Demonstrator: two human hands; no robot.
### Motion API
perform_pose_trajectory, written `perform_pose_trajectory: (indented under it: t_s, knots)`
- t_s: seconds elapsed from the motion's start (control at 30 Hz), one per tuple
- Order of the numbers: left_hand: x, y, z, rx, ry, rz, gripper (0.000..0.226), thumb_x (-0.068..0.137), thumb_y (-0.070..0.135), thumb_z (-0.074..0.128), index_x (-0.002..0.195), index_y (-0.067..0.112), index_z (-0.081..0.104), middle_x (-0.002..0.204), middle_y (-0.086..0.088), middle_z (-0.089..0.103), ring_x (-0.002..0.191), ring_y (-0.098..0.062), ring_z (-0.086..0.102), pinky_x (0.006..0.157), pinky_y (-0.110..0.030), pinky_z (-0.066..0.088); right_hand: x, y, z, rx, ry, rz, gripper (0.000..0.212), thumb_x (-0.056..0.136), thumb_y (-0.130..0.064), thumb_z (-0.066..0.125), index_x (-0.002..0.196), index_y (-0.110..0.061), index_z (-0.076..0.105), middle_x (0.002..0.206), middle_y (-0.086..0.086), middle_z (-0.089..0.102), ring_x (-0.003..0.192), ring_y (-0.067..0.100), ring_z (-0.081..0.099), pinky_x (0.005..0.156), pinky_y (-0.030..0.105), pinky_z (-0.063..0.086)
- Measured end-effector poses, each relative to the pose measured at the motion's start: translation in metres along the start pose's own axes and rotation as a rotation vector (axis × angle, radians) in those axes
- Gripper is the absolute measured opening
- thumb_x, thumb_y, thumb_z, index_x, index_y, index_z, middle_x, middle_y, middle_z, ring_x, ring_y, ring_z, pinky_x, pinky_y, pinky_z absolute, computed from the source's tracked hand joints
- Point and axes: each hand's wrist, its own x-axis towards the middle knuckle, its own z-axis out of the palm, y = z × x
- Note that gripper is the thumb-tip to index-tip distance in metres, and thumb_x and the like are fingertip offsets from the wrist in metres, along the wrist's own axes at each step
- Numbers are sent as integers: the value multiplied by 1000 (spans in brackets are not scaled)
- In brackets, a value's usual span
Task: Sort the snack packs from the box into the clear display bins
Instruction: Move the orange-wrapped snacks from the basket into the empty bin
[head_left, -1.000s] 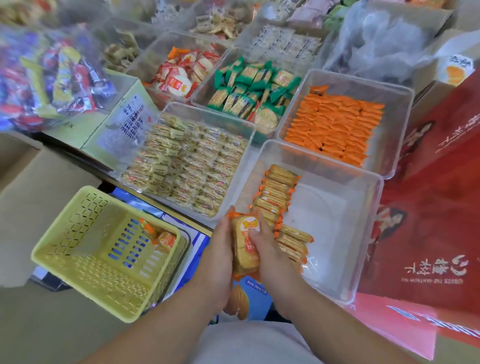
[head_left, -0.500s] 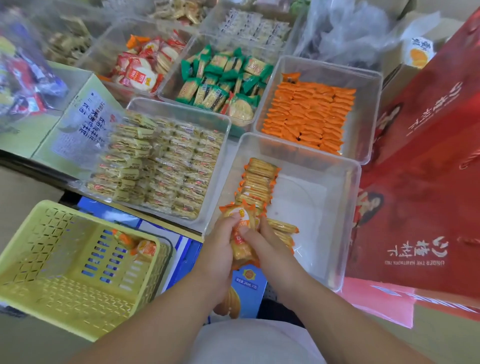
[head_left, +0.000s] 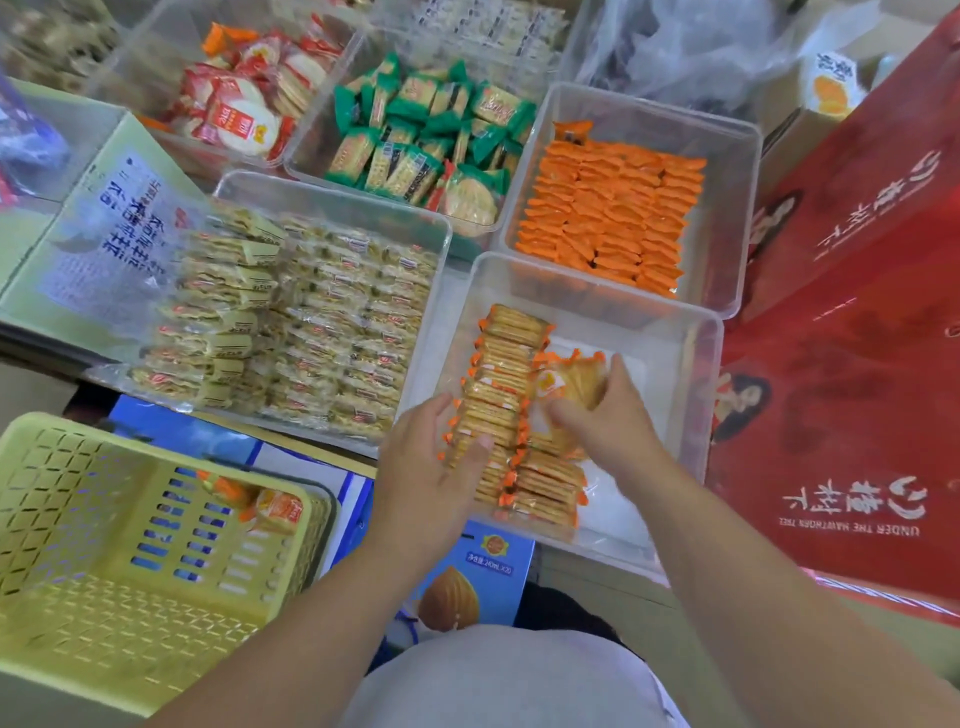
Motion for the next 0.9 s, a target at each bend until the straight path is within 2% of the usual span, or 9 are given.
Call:
perform_pose_trajectory:
  t_s: [0.1,0.17,0.23,0.4,0.57,0.63,0.7,0.77,0.9]
  knots:
    - [-3,-20,-9,320,43,65,49,96,45,64,141,28,52,129,24,42,123,-2,33,98,-29,31,42,20,-9,-388,134,-11,115,71,-53,81,157,-14,16,148,16,38,133,38,43,103,45,45]
    - [-6,-26,-12,441,-26,51,57,94,47,64,144,25,50,149,6,40,137,-17,29,106,-37,32,60,31,-6,-559,141,-46,121,71,-52,82,159,-13,9,152,15,33,136,40,38,103,49,44]
    - [-8,-31,-10,522,-105,37,67,94,51,63,152,26,41,163,-1,25,147,-24,20,115,-44,27,71,40,0,-700,82,-95,125,71,-56,82,160,-14,6,155,12,31,139,37,34,104,51,42]
    - [-9,-44,-4,622,-135,48,85,91,60,58,161,29,20,170,-1,7,152,-27,11,120,-45,23,85,40,0,-866,-115,-137,133,60,-66,86,161,-21,10,161,3,26,147,31,23,108,51,37]
    - [-11,-52,0,482,-121,-15,102,90,56,66,160,37,-6,172,5,2,157,-20,5,124,-42,21,84,40,-7,-903,-196,-82,109,67,-74,75,155,-45,19,163,0,20,148,34,14,111,56,32]
    - [-11,-54,1,446,-107,-26,106,90,54,69,162,32,-6,172,8,2,158,-16,6,123,-37,20,84,41,-5,-868,-191,-45,105,75,-65,75,158,-41,14,159,9,24,143,38,22,111,50,32]
    - [-11,-56,0,418,-93,-46,109,89,53,71,163,29,-5,172,9,3,157,-15,8,121,-32,19,84,39,-1,-851,-186,-20,108,80,-58,75,160,-24,11,155,15,32,139,38,33,112,44,30]
    - [-11,-57,0,415,-100,-67,111,89,54,71,163,28,-8,172,9,2,157,-16,8,121,-34,20,82,36,2,-863,-224,-21,103,82,-55,75,158,-19,16,153,16,36,136,37,40,111,43,33]
    - [-11,-58,1,419,-110,-72,113,89,54,71,163,27,-9,172,11,-1,157,-15,8,121,-33,21,78,26,-1,-869,-341,116,99,85,-57,70,159,-39,7,157,13,20,123,41,52,98,49,52]
